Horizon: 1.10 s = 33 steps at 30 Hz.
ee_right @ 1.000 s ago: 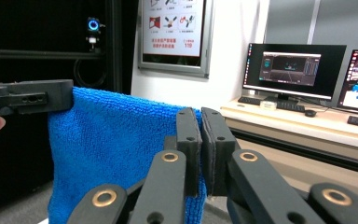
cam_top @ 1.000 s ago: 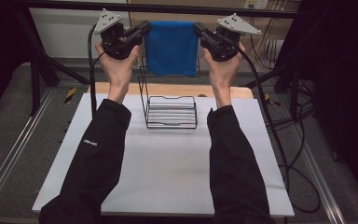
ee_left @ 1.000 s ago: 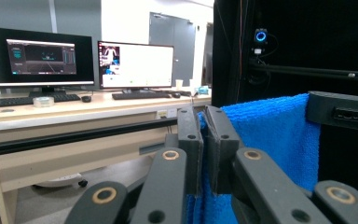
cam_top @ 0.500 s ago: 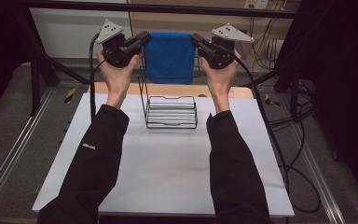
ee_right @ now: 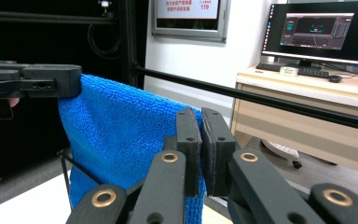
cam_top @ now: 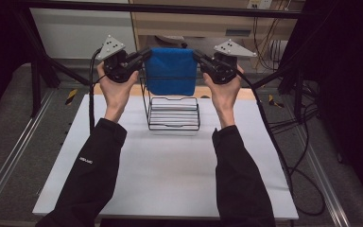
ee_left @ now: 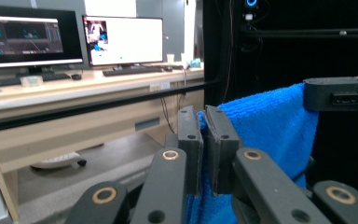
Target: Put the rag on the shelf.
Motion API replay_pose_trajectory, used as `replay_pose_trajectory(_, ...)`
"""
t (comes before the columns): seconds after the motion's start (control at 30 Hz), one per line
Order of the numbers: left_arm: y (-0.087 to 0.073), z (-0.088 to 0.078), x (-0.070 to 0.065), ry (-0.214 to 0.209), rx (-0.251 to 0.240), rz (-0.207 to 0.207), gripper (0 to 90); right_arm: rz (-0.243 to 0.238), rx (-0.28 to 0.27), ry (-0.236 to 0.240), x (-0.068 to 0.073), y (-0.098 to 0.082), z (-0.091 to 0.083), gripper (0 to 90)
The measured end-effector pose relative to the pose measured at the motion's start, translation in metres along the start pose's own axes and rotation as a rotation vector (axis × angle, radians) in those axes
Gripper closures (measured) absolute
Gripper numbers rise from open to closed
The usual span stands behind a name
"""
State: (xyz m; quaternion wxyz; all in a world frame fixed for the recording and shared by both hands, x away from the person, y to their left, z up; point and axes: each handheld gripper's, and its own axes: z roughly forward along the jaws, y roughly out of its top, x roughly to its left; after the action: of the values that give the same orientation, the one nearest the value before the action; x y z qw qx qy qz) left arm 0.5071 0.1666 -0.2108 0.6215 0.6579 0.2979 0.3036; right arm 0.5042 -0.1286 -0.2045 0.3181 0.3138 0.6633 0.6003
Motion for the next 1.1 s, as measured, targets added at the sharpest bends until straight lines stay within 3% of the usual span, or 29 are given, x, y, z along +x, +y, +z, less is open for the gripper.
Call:
replay_pose_trajectory(0.07,-0.002,-0.003,0.001,0.01,0.005,0.001,84.9,0.003,0.006,0.007,0.001,-0.002,-0.001,86.7)
replay_pose_trajectory(0.3,-0.008,-0.008,-0.001,-0.013,0.018,-0.006,84.8,-0.013,0.013,0.022,0.005,-0.006,-0.005,86.6)
replay_pose_trajectory(0.63,-0.005,-0.013,-0.008,-0.039,0.038,-0.013,84.7,-0.02,0.02,0.033,0.005,-0.005,-0.014,86.7)
replay_pose_trajectory(1.1,-0.022,-0.023,-0.013,-0.063,0.137,-0.042,83.9,0.002,0.108,0.107,0.015,-0.019,-0.029,86.3)
